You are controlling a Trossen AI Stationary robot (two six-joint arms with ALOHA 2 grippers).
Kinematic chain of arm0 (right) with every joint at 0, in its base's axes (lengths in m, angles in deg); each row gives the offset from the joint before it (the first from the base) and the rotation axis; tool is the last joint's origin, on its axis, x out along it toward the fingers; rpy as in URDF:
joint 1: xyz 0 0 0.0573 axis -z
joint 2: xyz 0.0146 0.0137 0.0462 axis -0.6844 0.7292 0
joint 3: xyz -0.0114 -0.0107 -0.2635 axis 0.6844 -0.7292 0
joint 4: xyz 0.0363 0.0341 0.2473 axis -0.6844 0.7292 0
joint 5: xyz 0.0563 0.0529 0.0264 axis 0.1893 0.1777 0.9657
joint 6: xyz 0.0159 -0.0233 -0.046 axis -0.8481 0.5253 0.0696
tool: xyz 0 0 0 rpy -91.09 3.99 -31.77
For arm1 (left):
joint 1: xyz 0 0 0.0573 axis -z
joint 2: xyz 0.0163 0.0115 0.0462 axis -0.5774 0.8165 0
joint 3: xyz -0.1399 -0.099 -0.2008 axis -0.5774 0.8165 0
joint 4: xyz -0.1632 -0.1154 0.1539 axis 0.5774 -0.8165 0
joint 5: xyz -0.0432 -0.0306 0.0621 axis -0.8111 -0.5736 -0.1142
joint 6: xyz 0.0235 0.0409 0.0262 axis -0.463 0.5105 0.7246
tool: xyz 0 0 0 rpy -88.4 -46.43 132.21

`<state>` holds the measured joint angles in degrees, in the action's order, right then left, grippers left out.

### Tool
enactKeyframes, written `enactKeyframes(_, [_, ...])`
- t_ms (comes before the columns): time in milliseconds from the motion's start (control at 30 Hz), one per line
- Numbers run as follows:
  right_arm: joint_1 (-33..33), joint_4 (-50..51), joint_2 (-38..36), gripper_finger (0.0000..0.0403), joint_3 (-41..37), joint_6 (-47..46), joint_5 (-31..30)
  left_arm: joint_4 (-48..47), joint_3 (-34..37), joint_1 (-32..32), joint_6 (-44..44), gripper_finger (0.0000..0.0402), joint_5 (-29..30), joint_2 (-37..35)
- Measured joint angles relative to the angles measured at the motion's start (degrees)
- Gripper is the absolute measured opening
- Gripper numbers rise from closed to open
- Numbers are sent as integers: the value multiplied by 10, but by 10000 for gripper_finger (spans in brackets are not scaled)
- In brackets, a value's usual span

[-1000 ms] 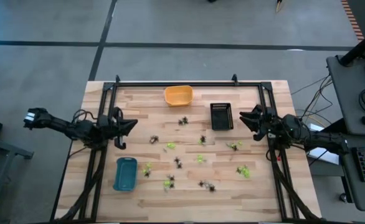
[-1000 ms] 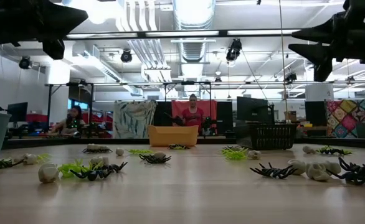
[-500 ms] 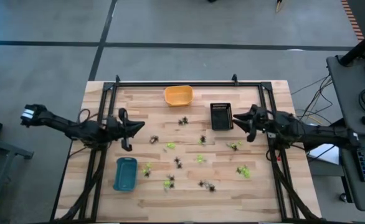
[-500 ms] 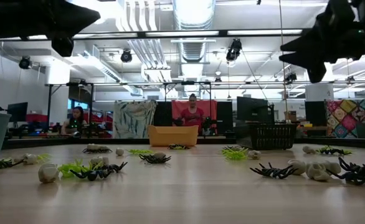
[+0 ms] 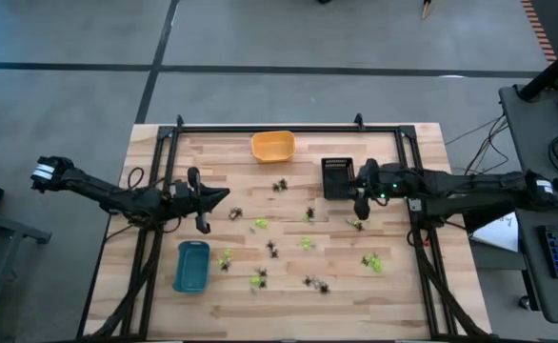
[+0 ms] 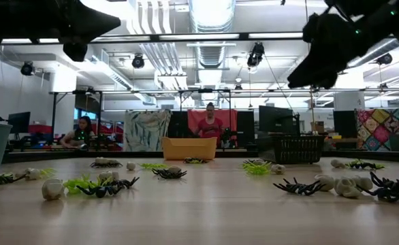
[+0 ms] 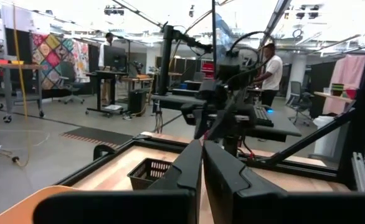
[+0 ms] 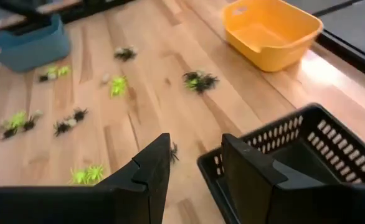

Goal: Sort Halloween decoration
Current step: Put the white skull toy into the black bin

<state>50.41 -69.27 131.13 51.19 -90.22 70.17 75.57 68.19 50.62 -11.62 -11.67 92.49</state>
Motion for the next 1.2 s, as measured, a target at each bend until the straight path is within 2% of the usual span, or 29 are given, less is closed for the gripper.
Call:
enactKeyframes(367, [-95, 12, 157, 134, 108, 74, -4, 0, 0, 0, -2, 0, 11, 7])
enactKeyframes(633, [-119, 11, 248, 134, 156, 77, -8, 1, -17, 0, -6, 0, 10, 6])
enactKeyframes(1000, [-119, 28, 337, 134, 178, 20, -9, -4, -32, 0, 2, 0, 10, 9])
enactKeyframes(1200, [-128, 156, 398, 134, 231, -63, -8, -4, -32, 0, 3, 0, 10, 11])
